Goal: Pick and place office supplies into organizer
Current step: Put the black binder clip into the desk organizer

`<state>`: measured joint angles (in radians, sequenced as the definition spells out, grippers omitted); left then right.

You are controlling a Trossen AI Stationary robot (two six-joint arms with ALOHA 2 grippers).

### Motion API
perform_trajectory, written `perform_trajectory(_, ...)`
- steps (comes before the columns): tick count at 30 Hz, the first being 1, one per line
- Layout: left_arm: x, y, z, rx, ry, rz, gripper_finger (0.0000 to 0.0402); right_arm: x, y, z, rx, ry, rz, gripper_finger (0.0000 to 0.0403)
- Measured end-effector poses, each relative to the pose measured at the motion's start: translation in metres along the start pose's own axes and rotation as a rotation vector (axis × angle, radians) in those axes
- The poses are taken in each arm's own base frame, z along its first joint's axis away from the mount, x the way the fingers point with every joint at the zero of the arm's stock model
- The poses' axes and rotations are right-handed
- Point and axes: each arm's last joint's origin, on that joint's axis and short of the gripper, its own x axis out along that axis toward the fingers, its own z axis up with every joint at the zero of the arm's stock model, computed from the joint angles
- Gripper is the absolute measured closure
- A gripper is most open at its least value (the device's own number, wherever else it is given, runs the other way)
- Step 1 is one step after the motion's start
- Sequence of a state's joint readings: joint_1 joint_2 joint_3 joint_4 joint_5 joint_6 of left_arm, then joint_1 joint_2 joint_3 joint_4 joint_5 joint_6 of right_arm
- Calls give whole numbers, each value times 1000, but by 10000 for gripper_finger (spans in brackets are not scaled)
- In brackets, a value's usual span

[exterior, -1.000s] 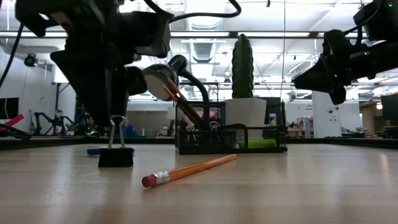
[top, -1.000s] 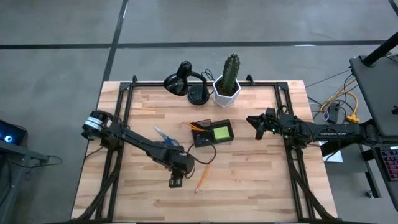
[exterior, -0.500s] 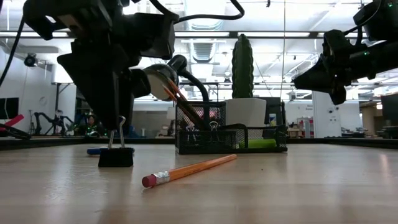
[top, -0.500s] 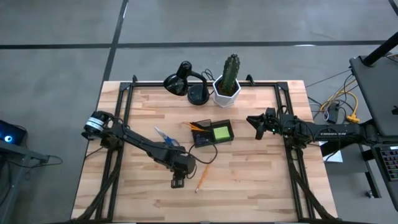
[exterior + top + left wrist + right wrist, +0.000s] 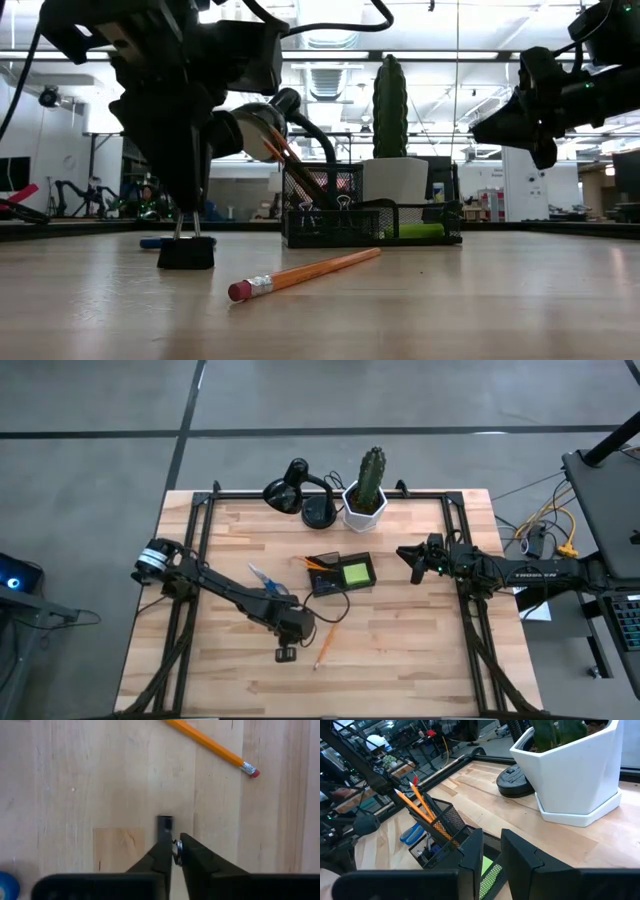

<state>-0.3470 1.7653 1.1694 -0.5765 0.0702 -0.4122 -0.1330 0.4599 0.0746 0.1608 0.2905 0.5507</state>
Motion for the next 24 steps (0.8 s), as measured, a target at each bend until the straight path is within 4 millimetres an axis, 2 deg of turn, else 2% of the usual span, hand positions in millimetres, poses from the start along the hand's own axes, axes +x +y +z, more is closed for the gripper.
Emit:
perform_trajectory(2,0,0,0,0,-1,-1,396,0,0,0,0,0,0,344)
perform_trajectory(18,0,2,1,4,-1,0,400,0,0,0,0,0,0,344)
perform_trajectory(24,-8,4,7,69,3,8,401,0,0,0,1,0,0,344)
